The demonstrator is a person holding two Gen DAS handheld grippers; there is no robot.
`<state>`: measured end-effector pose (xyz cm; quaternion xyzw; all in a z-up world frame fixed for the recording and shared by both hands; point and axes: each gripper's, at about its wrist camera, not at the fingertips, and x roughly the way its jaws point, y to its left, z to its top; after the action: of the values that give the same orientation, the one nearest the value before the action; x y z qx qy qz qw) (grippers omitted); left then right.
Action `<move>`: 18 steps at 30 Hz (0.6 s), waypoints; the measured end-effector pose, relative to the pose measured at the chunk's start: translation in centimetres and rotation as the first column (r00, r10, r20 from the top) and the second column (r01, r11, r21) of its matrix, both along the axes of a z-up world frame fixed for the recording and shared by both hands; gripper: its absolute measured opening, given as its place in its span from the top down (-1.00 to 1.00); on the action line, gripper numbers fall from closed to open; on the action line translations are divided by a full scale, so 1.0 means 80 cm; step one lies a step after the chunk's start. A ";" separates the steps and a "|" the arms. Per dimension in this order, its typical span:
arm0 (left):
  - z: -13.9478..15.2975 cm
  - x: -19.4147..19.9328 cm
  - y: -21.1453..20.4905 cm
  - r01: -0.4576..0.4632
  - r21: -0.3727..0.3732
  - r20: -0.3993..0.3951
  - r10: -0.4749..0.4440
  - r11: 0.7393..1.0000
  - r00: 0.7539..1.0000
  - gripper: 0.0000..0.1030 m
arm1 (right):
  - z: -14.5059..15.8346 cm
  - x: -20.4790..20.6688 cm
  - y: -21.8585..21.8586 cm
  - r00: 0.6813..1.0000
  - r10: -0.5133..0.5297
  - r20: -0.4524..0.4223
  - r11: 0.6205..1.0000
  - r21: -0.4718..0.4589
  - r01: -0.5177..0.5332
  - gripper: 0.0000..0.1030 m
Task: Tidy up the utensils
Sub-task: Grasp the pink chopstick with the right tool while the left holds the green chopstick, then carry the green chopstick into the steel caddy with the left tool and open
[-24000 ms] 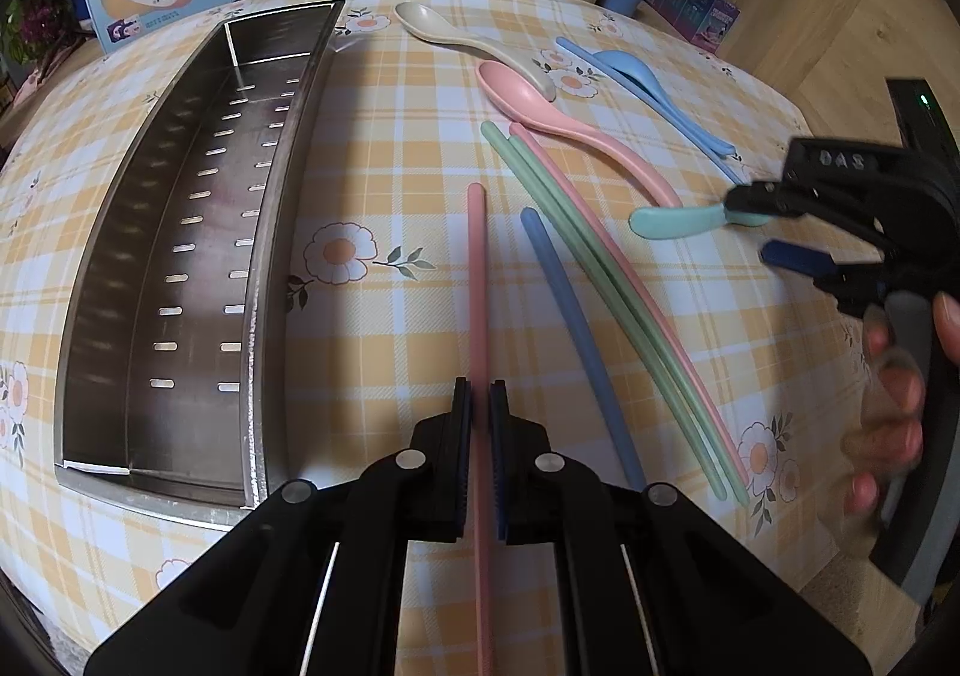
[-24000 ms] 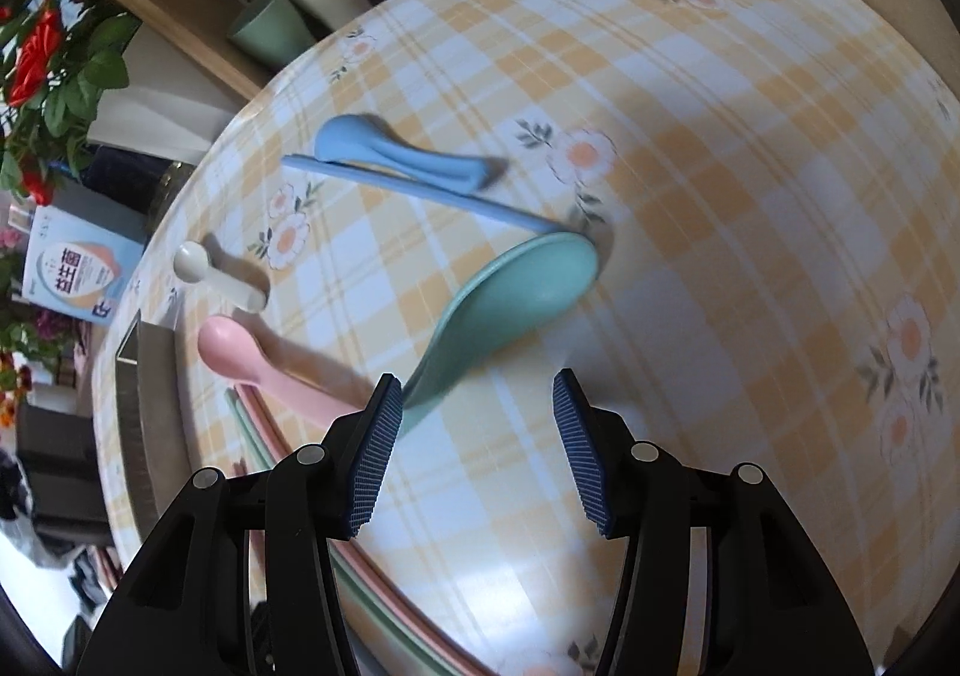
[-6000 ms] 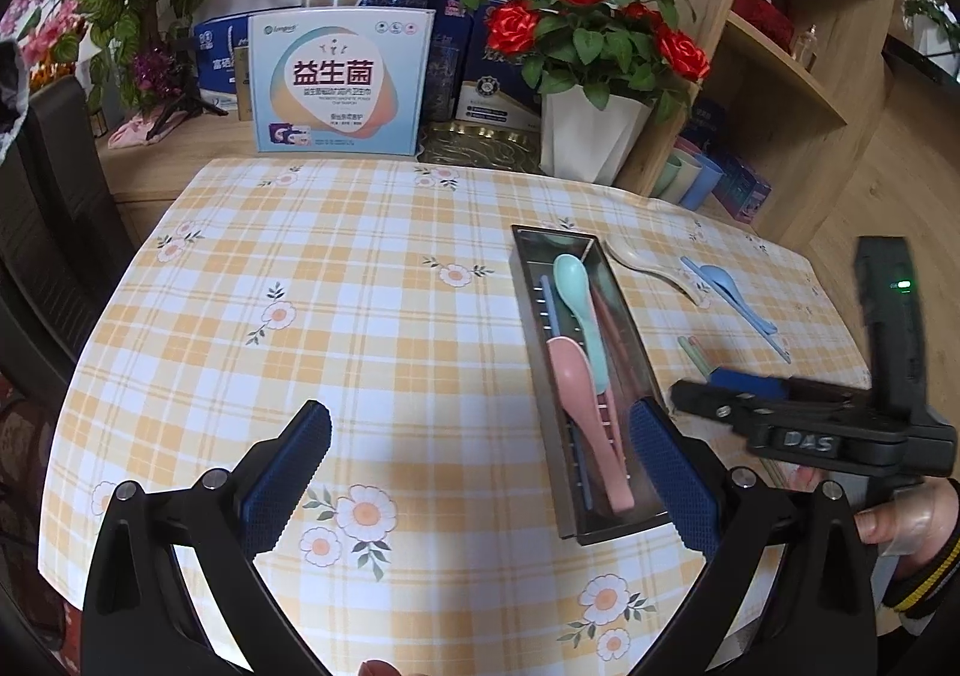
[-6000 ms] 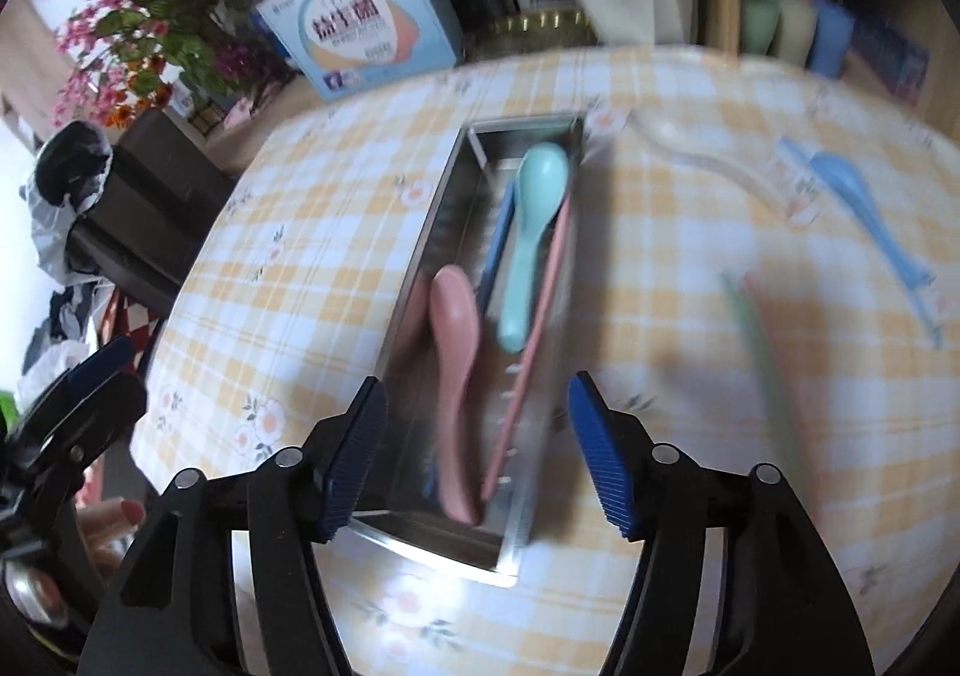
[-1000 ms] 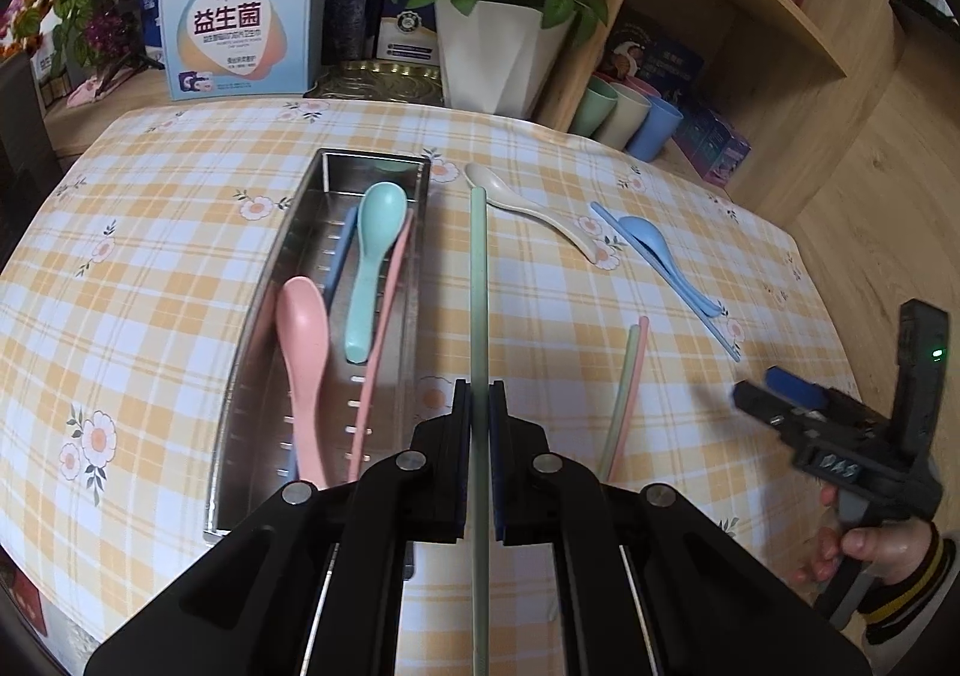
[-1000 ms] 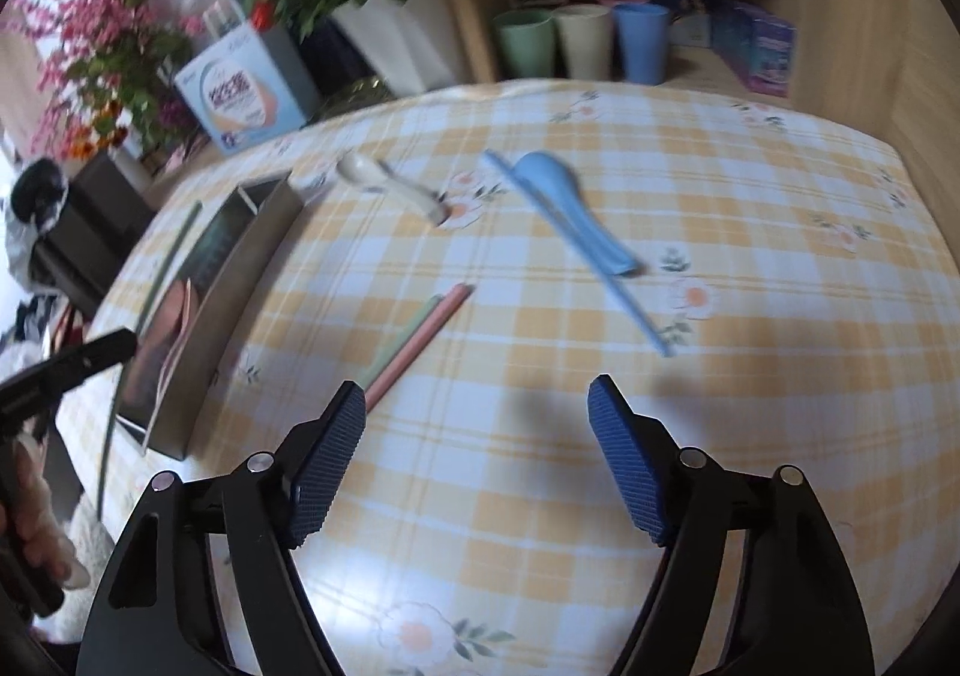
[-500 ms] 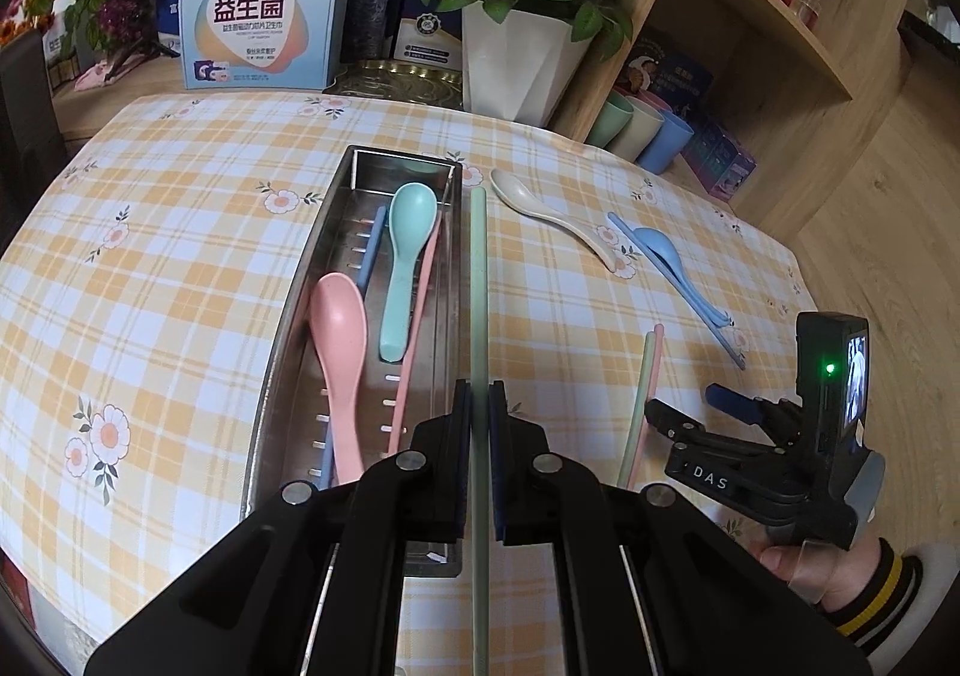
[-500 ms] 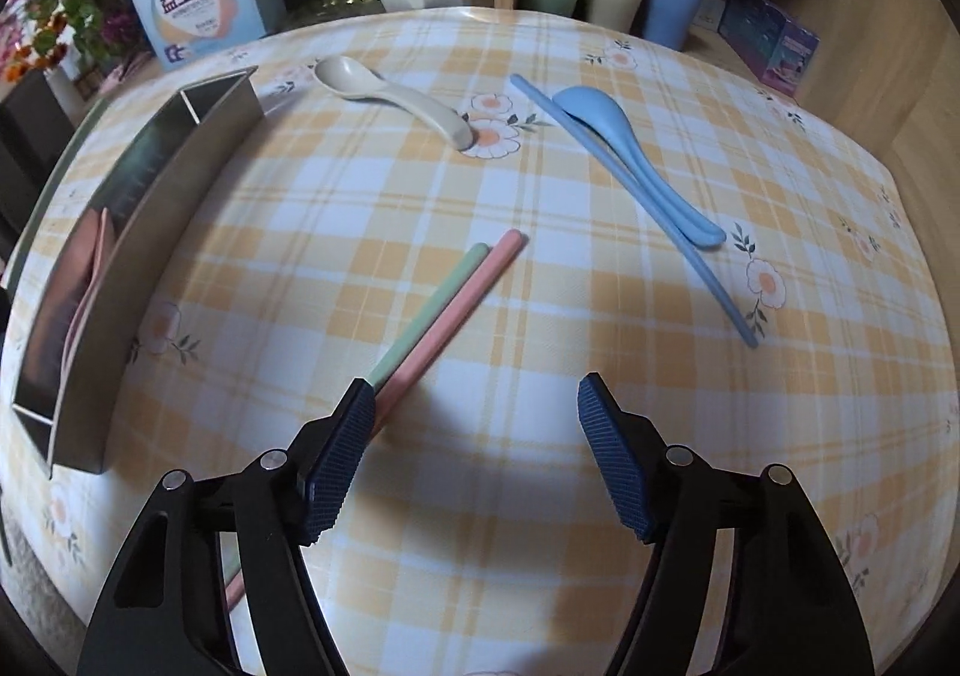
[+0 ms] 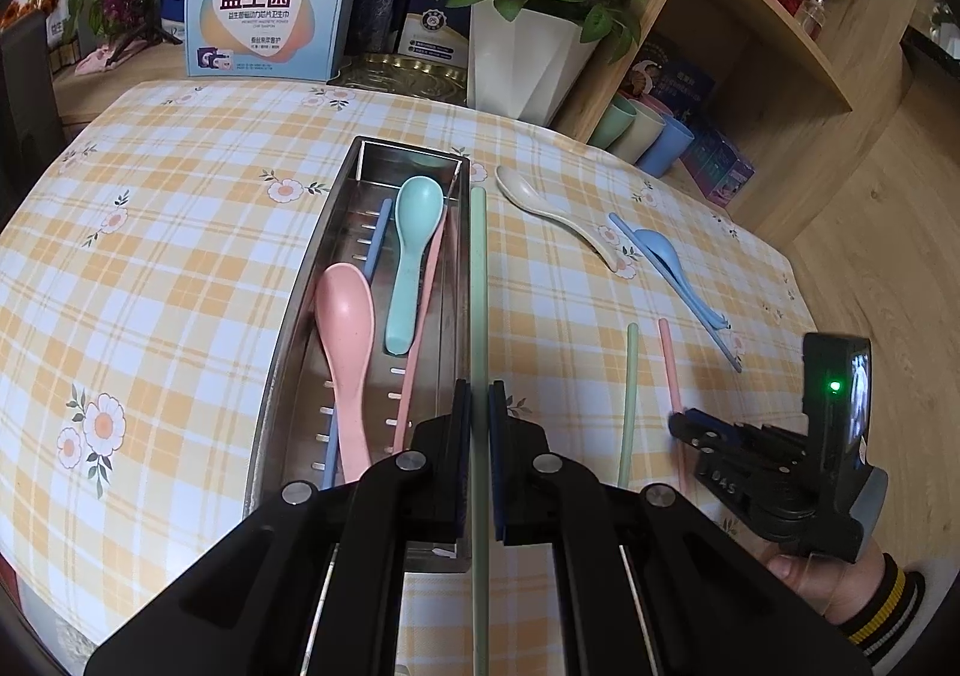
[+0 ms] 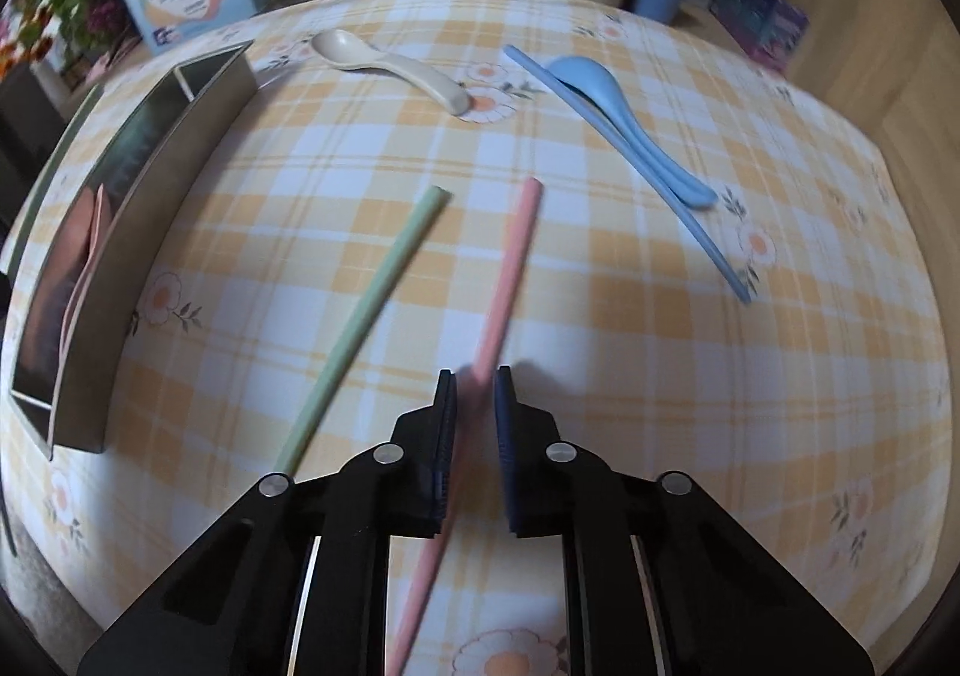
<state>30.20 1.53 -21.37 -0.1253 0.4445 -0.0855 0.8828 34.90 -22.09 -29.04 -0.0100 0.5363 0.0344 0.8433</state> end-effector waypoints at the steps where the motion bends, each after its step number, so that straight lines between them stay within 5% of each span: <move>1: 0.000 0.000 0.000 -0.001 -0.002 -0.001 0.001 1.000 1.000 0.89 | 0.000 -0.003 -0.005 1.000 -0.015 -0.003 1.000 0.018 0.015 0.83; 18: -0.005 -0.006 0.007 -0.010 -0.004 -0.022 0.010 1.000 1.000 0.89 | -0.008 -0.015 -0.023 0.991 -0.128 0.037 0.984 0.126 0.122 0.88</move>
<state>29.74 2.06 -21.77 -0.1303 0.4534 -0.0808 0.8780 33.67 -23.91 -29.66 0.0750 0.5136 0.0142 0.8547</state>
